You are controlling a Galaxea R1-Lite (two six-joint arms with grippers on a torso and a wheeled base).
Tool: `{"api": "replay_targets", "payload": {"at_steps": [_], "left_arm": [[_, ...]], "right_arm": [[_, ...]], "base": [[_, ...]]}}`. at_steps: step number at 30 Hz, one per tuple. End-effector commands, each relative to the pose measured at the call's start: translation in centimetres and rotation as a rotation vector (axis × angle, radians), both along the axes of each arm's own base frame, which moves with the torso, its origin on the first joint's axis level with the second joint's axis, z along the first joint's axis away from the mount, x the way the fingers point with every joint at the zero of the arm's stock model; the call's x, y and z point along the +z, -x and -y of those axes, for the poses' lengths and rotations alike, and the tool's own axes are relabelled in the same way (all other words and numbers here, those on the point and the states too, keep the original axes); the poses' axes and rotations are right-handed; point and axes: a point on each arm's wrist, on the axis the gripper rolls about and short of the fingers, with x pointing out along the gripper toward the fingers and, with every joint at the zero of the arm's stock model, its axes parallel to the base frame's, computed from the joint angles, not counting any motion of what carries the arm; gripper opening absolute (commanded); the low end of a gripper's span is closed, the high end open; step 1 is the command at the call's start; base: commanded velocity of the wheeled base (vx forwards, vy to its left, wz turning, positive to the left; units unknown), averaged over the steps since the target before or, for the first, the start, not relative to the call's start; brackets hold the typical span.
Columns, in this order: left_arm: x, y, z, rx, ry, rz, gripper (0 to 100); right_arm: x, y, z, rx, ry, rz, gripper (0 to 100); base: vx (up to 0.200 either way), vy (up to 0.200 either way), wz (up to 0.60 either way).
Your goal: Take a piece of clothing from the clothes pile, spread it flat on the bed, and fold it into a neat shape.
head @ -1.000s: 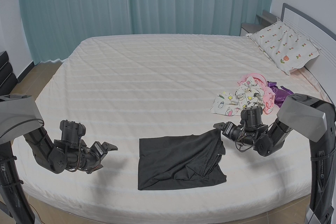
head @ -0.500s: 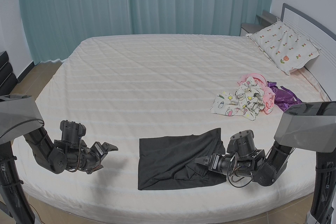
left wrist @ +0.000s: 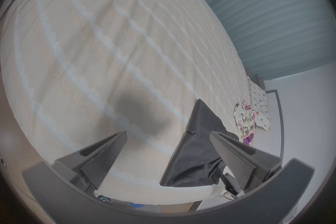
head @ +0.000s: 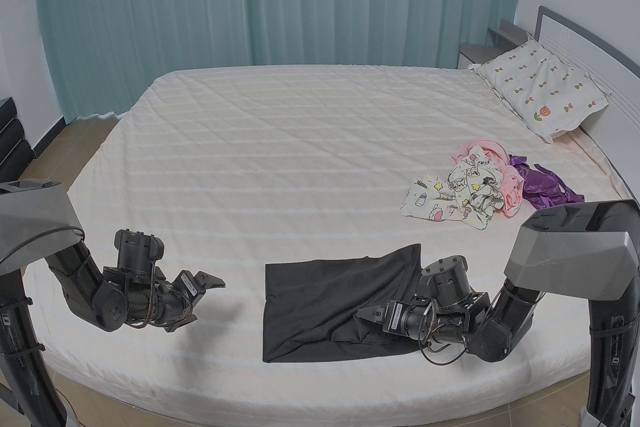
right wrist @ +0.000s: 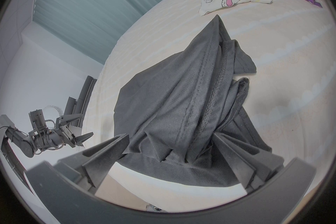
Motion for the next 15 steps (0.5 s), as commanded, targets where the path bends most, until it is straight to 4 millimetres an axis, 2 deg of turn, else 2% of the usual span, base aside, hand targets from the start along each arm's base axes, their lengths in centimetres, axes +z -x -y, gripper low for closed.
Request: {"api": "replay_targets", "payload": {"at_steps": [1,5,6,15], "left_arm": [[0.0,0.0,0.0,0.0,0.0,0.0,100],[0.0,0.0,0.0,0.0,0.0,0.0,100],[0.0,0.0,0.0,0.0,0.0,0.0,100],[0.0,0.0,0.0,-0.001,0.001,0.0,100]], "right_arm": [[-0.8,-0.2,-0.3,0.005,0.007,-0.009,100],[-0.8,-0.2,-0.3,0.004,0.009,-0.01,100],[-0.8,-0.1,-0.3,0.003,0.011,-0.011,0],[0.1,1.3,0.9,0.002,0.046,-0.025,0]], "base": [[0.0,0.0,0.0],[0.0,0.0,0.0],[0.0,0.0,0.0],[0.0,0.0,0.0]]}}
